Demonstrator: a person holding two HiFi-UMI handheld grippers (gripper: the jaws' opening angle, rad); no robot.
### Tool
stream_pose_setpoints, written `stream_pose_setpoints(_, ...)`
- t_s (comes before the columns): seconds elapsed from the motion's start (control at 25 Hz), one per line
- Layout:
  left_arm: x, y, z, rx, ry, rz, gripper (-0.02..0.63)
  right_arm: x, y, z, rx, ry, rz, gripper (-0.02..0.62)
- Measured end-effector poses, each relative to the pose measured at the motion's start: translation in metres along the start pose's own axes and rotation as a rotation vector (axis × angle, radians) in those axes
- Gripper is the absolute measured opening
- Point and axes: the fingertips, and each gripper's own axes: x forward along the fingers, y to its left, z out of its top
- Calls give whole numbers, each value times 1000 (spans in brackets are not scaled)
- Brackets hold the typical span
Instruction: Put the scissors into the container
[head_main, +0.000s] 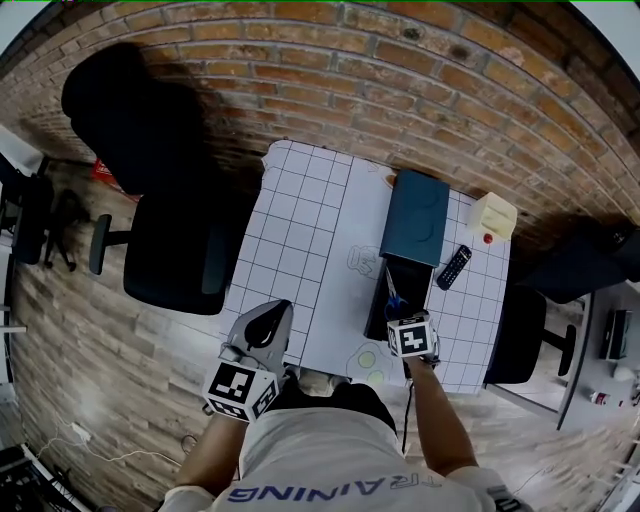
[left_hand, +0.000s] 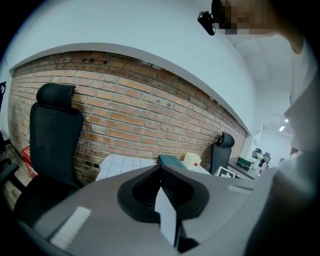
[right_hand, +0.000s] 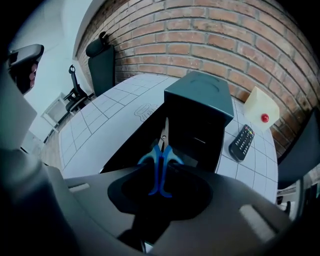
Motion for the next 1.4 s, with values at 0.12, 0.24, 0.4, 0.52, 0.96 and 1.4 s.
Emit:
stream_pose_setpoints(0.12,-1,2,-1,-4,-1,4,2,5,2,-1,-20,22,-2,104)
stream_pose_setpoints(0.24,0,3,-5,-13,3,2,2,12,4,-2,-35,35,14,104)
stream_pose_setpoints(0.4,2,2,-9,-26,13,-3,2,14,7,-6,-32,50,27,106)
stream_pose_setpoints(0.52,2,2,-12,-30,17,-3,2,13,6,-5,-30,56,21,106)
stream_pose_setpoints(0.96,1,3,6,-4,-15,-2,2,-15,-2,14,29,-91,45,119)
stream_pose_setpoints(1.4,17,-34,59,83,-121,-82,2,-151,-55,75,20,-484,-124,17)
